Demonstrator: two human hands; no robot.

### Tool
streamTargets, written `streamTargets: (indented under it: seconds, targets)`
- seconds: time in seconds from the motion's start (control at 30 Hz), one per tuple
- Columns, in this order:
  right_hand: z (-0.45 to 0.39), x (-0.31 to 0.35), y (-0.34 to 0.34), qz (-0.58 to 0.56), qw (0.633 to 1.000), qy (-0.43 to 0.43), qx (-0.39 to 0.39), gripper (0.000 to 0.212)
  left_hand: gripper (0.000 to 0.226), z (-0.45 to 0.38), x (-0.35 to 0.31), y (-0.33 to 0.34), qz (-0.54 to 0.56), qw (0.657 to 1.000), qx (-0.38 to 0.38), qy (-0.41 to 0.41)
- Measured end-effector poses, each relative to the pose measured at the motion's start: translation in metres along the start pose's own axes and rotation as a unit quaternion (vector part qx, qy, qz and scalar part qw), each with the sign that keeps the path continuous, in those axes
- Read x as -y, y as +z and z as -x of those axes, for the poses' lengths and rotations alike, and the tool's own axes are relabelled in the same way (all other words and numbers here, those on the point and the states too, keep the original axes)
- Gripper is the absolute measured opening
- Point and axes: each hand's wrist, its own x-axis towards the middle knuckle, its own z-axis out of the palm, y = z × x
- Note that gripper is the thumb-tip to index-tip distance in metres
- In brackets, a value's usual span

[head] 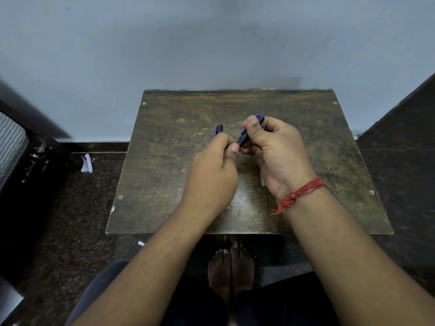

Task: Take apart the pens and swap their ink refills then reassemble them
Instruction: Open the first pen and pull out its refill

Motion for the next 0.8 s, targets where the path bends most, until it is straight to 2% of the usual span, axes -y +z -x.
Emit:
streamTargets:
  seconds: [0.07,0.13,0.2,0.27,0.33,0.4,0.47,0.6,0.8]
  targets:
    - [-0.009,0.009,-0.009,-0.079,0.996,0.009,-0.046,0.017,0.020,0.003,0.001,-0.001,-0.003,1.000,0.014,-0.003]
    - [-0.023,0.025,-0.032,-0.150,0.979,-0.027,-0.135,0.021,0.020,0.010,0.003,-0.003,0.003,1.000,0.027,-0.011]
    - [-0.028,0.031,-0.055,-0.047,0.976,-0.091,-0.190,0.023,0.021,0.013,0.004,-0.003,0.025,0.999,0.020,-0.020]
    - [-0.025,0.024,-0.062,0.153,0.969,-0.099,-0.167,0.021,0.024,0.009,0.002,-0.003,0.047,0.999,-0.009,-0.025]
    - [-0.027,0.012,-0.061,0.342,0.928,-0.089,-0.115,0.022,0.027,0.003,0.002,-0.001,0.060,0.997,-0.035,-0.027]
    - [-0.031,0.011,-0.060,0.468,0.873,-0.089,-0.102,0.019,0.028,0.003,0.004,0.000,0.055,0.997,-0.045,-0.027]
    - [-0.031,0.014,-0.059,0.532,0.835,-0.086,-0.114,0.012,0.029,0.005,0.007,-0.001,0.050,0.997,-0.044,-0.028]
    - [-0.026,0.006,-0.059,0.606,0.789,-0.038,-0.091,0.023,0.028,0.002,0.010,-0.007,0.040,0.997,-0.057,-0.028]
    - [-0.024,0.011,-0.057,0.633,0.769,-0.024,-0.089,0.030,0.024,0.004,0.007,-0.003,0.048,0.997,-0.050,-0.026]
